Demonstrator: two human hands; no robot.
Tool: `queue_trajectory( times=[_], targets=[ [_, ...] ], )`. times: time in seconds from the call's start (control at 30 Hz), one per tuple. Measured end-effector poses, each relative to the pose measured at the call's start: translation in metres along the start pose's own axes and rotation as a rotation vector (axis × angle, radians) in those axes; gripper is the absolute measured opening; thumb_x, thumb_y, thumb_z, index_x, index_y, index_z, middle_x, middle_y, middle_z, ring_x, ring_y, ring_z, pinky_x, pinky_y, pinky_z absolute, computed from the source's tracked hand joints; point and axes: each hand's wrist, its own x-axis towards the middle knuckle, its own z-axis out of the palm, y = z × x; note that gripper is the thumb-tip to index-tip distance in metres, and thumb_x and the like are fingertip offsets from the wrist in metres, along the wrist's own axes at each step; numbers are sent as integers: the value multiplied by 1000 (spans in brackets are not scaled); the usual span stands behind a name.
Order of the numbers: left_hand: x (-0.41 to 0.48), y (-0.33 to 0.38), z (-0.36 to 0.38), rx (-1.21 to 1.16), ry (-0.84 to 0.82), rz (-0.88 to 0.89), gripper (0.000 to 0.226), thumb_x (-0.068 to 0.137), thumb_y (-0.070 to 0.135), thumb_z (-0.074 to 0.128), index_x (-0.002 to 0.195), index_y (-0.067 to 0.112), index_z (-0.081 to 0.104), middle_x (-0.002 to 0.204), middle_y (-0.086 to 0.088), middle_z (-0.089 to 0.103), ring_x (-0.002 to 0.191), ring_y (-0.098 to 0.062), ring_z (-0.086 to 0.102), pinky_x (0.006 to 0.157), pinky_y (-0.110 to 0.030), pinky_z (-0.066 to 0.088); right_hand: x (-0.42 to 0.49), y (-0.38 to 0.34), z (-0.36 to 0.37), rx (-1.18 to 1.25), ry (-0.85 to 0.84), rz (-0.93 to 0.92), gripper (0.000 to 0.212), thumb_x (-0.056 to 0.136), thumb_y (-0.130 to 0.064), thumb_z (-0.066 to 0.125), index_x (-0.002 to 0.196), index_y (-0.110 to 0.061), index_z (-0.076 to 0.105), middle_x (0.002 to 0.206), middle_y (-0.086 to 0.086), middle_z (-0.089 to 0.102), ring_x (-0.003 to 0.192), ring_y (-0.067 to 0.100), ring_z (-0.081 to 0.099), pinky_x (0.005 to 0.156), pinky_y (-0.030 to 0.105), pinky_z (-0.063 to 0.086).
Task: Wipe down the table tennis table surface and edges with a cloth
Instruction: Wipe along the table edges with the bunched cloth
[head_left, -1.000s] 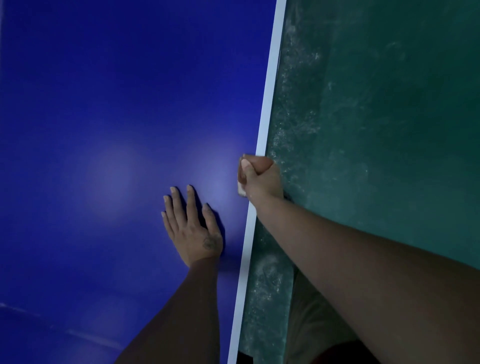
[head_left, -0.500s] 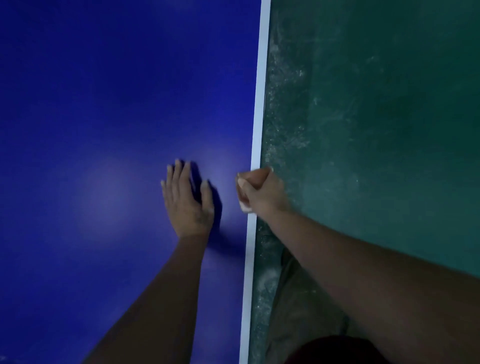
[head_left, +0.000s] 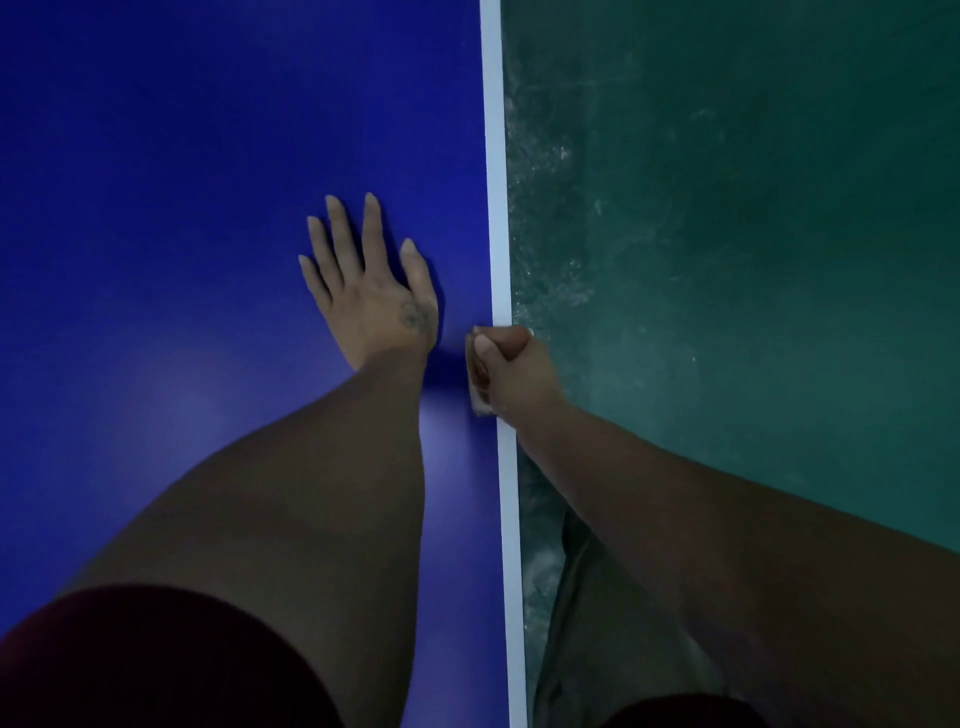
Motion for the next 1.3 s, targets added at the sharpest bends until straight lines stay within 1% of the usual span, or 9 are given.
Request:
queue_trajectory(
  times=[0.4,0.5,0.6,0.67,0.87,1.0,1.07,1.17,1.3],
  targets=[
    [2,-3,6,-29,16,-1,62,113,55,32,172,35,28,183,-1,14,170,-26,7,137,-54,6,29,-66,-3,-141,9,-87,11,109,-26,64,105,-17,70,95,8,72,62,2,64,41,9,43],
    [4,-2,7,-21,16,2,63,114,55,32,173,35,27,183,-2,13,170,-27,6,137,-54,6,17,-41,-5,-282,-36,-55,42,110,-34,60,136,-2,56,118,17,69,90,26,70,67,25,62],
    [4,-3,7,-10,32,9,62,114,55,33,173,34,28,183,-3,15,170,-28,8,137,-55,7,16,-36,-3,-288,-21,-7,58,109,-40,58,147,1,42,136,19,61,120,36,66,70,18,57],
    [5,-3,8,-12,44,13,62,113,54,34,172,33,29,183,-4,16,170,-29,9,137,-55,8,18,-43,1,-319,-24,17,61,110,-44,55,147,2,39,140,19,57,127,36,62,90,29,53],
    [5,-1,7,-19,68,25,61,114,51,37,172,32,32,183,-4,18,169,-29,12,136,-56,10,35,-68,5,-346,26,54,66,109,-52,52,144,2,37,145,20,55,129,36,61,90,34,49],
    [5,-1,6,-9,71,31,60,114,50,37,171,31,34,182,-4,19,169,-29,13,136,-56,11,54,-93,7,-246,22,40,58,109,-48,55,144,-2,47,142,15,59,90,24,64,40,9,41],
    [5,0,5,-4,64,29,60,114,50,37,171,31,34,182,-5,19,169,-29,13,136,-56,11,62,-106,7,-197,28,44,58,109,-46,56,145,-2,43,144,13,57,82,17,58,38,12,40],
    [5,-1,5,-6,66,36,59,115,48,39,171,30,35,182,-5,20,169,-29,13,136,-57,12,74,-126,5,-234,26,57,66,108,-51,56,151,-4,35,155,11,49,117,29,63,58,14,50],
    [6,-2,5,-1,60,41,59,116,46,41,171,29,34,182,-5,20,170,-28,12,135,-57,14,84,-146,4,-124,7,118,64,108,-39,62,151,-2,34,163,12,37,137,37,51,27,10,30]
  ],
)
